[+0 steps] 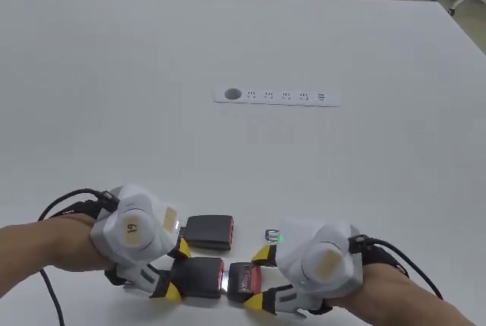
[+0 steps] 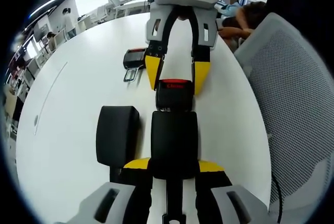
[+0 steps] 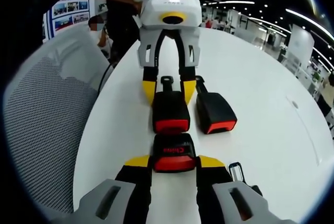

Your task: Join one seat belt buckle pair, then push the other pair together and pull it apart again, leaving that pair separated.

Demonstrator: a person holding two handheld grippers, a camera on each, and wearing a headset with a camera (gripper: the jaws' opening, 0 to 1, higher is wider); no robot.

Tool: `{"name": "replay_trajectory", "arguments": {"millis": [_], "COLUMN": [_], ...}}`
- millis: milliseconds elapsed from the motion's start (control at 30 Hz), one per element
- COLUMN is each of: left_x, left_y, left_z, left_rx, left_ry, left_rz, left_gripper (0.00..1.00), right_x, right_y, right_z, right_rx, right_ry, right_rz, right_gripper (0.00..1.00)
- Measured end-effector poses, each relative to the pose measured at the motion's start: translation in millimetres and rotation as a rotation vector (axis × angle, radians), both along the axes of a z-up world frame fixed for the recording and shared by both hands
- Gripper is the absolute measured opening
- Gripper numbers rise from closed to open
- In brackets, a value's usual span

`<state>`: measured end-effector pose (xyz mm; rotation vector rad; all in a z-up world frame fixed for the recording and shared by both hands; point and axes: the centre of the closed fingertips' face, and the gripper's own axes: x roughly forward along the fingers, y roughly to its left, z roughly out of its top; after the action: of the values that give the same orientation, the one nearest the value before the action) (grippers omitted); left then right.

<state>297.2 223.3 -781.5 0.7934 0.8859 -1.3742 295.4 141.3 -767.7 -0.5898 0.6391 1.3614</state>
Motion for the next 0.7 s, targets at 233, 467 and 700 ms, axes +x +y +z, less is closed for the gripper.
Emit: {"name": "replay_trajectory", "arguments": {"millis": [233,467,700], "left_x": [-1.5,-2.6,-1.2], "left_y": [-2.0,-4.3,-3.7], "left_z": [0.8,2.1,2.7], "left_rx": [-0.005,-0.004,0.002], "left_ry": [-0.005,-0.009,-0.020], "left_rz": [-0.005,-0.001,0.014], "left_gripper": [0.32,0.33,0.38], "right_x": [0.2,-0.4,0.8], "right_y": [-0.4,0.6,-1.9], "right_z": [-0.7,-2.0,-3.0], "right_rx": [0.011,-0.021,-0.030], "right_ry": [0.002,-0.030,-0.032], "right_rz": [0.007,0.033,0.027], "right_gripper": [0.30,0.31,0.31]}}
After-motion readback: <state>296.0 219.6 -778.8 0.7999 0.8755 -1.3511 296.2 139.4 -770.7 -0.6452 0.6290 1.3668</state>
